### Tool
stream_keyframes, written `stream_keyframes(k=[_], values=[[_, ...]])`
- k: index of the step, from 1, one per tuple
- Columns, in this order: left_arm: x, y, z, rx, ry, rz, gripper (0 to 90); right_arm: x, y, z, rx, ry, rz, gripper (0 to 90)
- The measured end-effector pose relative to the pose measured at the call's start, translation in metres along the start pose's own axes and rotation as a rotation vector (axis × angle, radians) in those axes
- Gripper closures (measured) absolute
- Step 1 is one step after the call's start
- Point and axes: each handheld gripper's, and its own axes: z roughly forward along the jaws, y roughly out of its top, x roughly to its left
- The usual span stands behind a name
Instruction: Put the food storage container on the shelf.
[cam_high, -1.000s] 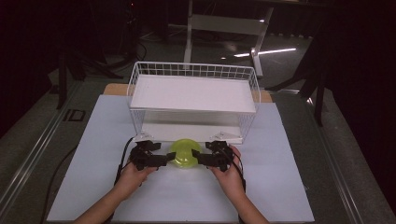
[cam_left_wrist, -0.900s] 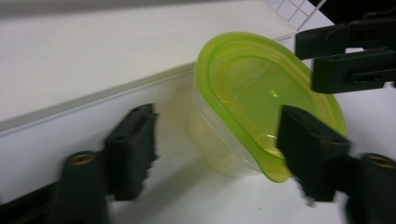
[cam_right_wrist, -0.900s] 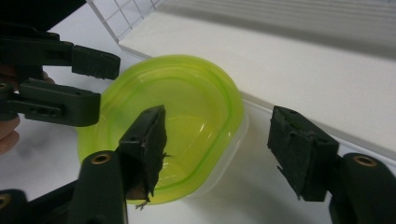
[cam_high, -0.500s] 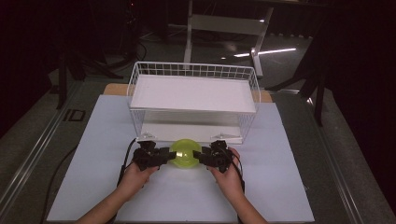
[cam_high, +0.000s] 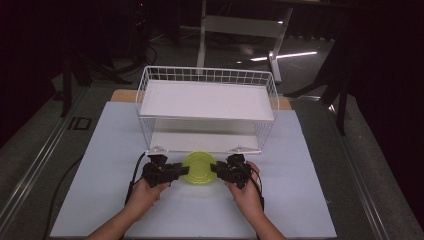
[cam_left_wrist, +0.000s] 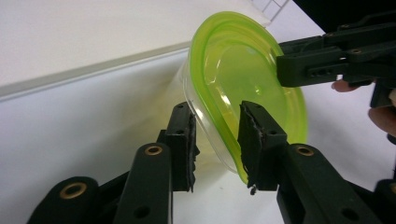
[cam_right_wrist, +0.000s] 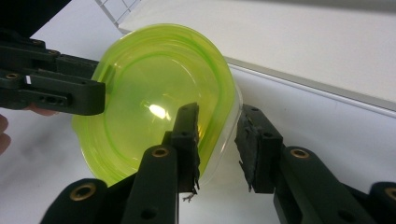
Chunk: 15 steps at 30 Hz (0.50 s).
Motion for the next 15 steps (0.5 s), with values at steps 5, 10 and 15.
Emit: stream_keyframes(k=[5,10,15], values=[[-0.007,-0.001,-0.002,0.013,0.012,0.002,69.7,0.000,-0.002,-0.003,0.007,-0.002,-0.002,71.6],[-0.009,-0.002,-0.004,0.017,0.014,-0.025,74.6,0.003,-0.005,-0.007,0.010,0.014,0.006,73.5],[-0.013,-0.001,-0.007,0.019,0.034,-0.002,81.0,0.006,-0.008,-0.010,0.008,0.014,0.008,77.4]])
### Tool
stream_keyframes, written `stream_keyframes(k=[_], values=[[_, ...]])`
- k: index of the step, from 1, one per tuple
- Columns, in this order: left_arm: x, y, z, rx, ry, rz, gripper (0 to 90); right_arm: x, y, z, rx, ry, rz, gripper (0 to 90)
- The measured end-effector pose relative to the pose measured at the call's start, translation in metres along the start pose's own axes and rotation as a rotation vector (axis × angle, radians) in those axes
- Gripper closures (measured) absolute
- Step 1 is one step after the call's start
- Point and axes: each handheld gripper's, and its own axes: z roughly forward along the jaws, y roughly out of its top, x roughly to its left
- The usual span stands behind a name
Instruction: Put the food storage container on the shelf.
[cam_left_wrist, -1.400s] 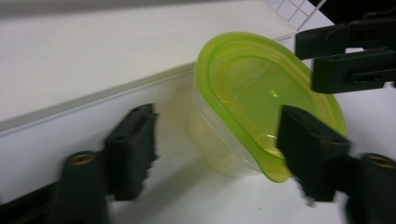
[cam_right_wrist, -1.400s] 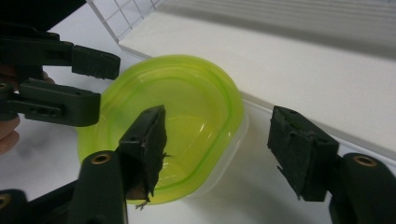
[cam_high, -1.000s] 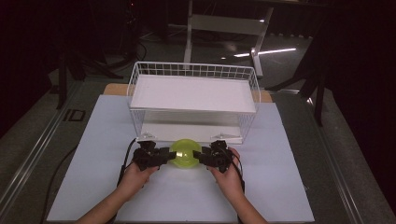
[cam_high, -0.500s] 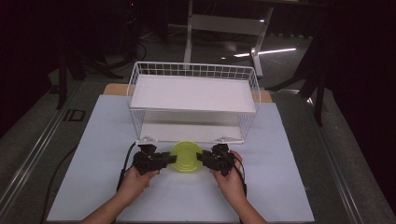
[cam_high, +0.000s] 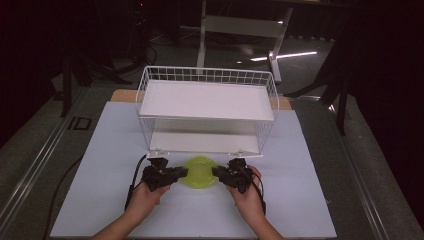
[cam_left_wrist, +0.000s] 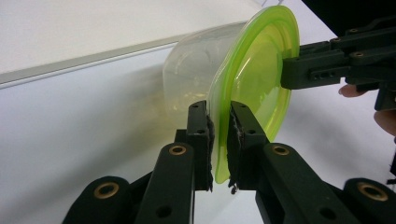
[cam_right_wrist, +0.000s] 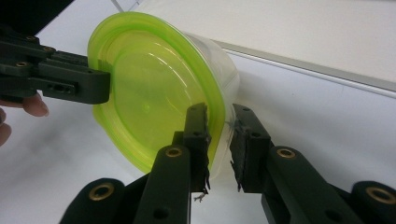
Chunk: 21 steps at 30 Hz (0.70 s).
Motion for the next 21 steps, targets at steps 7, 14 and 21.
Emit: stream_keyframes(k=[7,14,21], values=[[0.002,0.007,-0.004,-0.048,-0.011,0.023,81.2,0.003,0.008,-0.007,-0.037,-0.001,0.003,78.6],[0.006,0.018,-0.001,-0.061,-0.025,0.025,81.1,0.003,0.023,-0.012,-0.058,-0.018,0.002,79.1],[0.011,0.025,0.003,-0.090,-0.025,0.034,81.2,-0.002,0.031,-0.010,-0.076,-0.027,0.010,79.0]])
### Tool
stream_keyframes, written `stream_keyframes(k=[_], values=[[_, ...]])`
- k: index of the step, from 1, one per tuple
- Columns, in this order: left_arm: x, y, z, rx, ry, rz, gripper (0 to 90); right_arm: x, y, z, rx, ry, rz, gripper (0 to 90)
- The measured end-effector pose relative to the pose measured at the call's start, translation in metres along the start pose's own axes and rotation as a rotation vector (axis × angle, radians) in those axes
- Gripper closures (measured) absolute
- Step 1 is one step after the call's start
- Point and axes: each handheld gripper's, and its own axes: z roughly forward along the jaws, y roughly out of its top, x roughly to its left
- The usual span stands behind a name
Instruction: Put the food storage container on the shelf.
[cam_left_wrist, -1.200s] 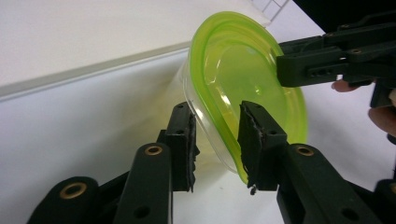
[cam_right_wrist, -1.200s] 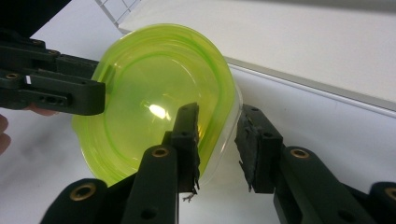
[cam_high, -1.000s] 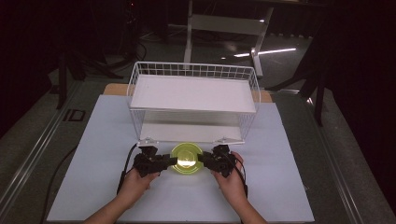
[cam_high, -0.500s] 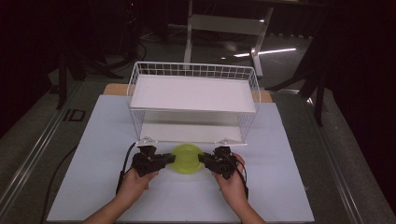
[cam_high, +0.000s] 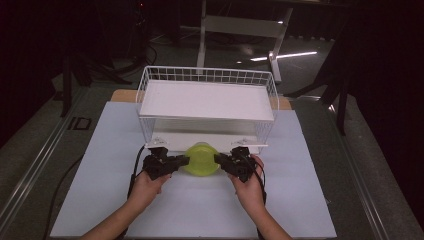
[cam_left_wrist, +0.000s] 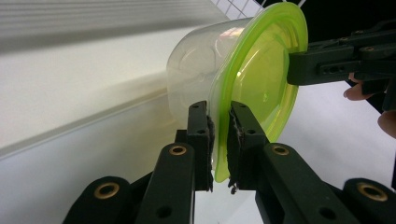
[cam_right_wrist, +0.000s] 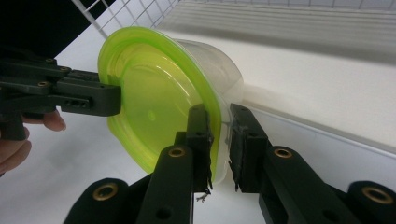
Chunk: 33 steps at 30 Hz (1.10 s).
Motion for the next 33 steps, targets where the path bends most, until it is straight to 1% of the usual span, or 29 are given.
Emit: stream_keyframes(k=[3,5,9,17,20,24,27,30,33], values=[[0.002,0.001,0.004,-0.003,0.007,0.007,81.1,-0.002,0.001,0.003,-0.001,-0.009,0.000,79.0],[0.004,0.001,0.006,-0.007,0.004,0.011,81.1,-0.004,0.002,0.005,0.001,-0.013,0.002,78.9],[0.008,0.002,0.012,-0.015,0.006,0.000,81.1,-0.009,0.003,0.010,-0.005,-0.027,0.001,78.7],[0.014,0.003,0.022,-0.020,0.014,0.011,81.1,-0.018,0.003,0.022,-0.003,-0.036,0.020,78.3],[0.018,0.003,0.025,-0.020,0.010,-0.001,81.1,-0.020,0.004,0.025,-0.003,-0.048,0.017,78.3],[0.023,0.005,0.029,-0.021,0.008,-0.003,81.1,-0.022,0.006,0.029,0.001,-0.057,0.022,78.2],[0.026,0.006,0.033,-0.010,0.012,-0.011,81.0,-0.023,0.008,0.032,0.006,-0.066,0.019,78.2],[0.028,0.007,0.035,-0.002,0.021,-0.004,80.9,-0.024,0.008,0.035,0.006,-0.074,0.011,78.2],[0.030,0.009,0.035,-0.008,0.015,-0.006,80.9,-0.024,0.009,0.037,0.004,-0.078,0.012,78.2]])
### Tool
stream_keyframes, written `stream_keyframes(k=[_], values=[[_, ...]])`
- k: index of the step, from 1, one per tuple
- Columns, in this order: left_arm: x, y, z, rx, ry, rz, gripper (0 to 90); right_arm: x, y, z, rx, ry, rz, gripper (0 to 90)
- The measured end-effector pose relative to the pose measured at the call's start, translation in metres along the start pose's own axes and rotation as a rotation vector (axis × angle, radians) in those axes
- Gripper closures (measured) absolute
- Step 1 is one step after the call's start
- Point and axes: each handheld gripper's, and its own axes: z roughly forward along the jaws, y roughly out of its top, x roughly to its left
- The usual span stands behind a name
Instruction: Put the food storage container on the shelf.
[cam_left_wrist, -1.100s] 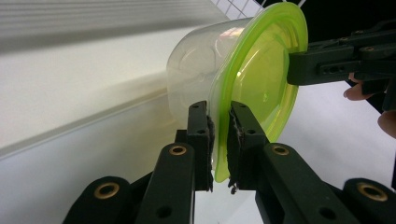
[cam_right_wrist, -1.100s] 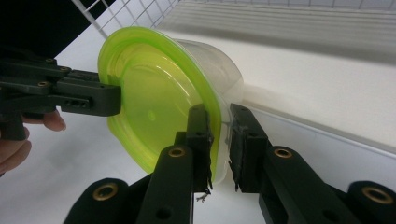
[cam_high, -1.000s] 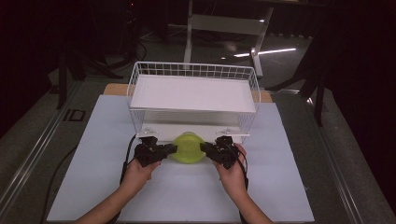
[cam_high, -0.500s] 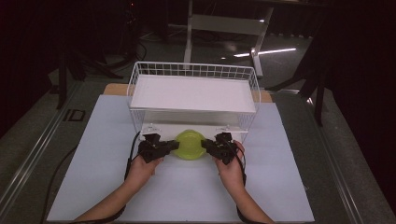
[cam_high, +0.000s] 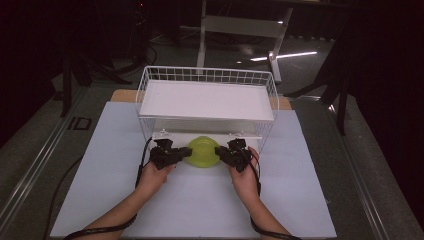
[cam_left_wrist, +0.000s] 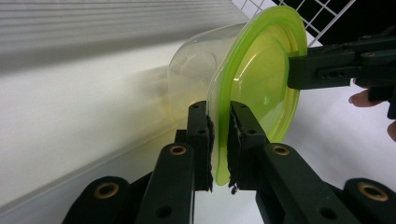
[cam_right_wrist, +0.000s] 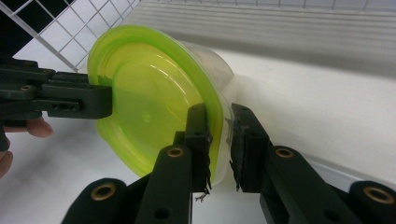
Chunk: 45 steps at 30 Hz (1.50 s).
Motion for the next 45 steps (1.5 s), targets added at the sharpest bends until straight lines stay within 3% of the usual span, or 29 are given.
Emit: stream_keyframes(k=[16,23,27,32,40,41,45], values=[[0.009,0.008,0.004,-0.032,-0.015,0.005,77.0,-0.004,0.012,0.006,-0.011,-0.001,0.000,76.6],[0.014,0.012,0.007,-0.084,0.015,0.022,70.7,-0.007,0.018,0.011,-0.035,-0.012,0.003,70.9],[0.020,0.012,0.009,-0.115,0.029,-0.009,62.5,-0.007,0.018,0.015,-0.059,-0.032,-0.006,65.3],[0.022,0.014,0.012,-0.133,0.054,-0.003,58.1,-0.007,0.021,0.018,-0.067,-0.052,-0.004,63.0],[0.021,0.015,0.014,-0.158,0.057,-0.010,50.8,-0.004,0.023,0.020,-0.075,-0.047,-0.022,56.3],[0.021,0.014,0.013,-0.160,0.056,0.015,50.0,-0.002,0.021,0.019,-0.078,-0.043,-0.031,55.4],[0.021,0.010,0.010,-0.171,0.067,0.013,47.4,0.004,0.019,0.013,-0.090,-0.028,-0.042,54.1]])
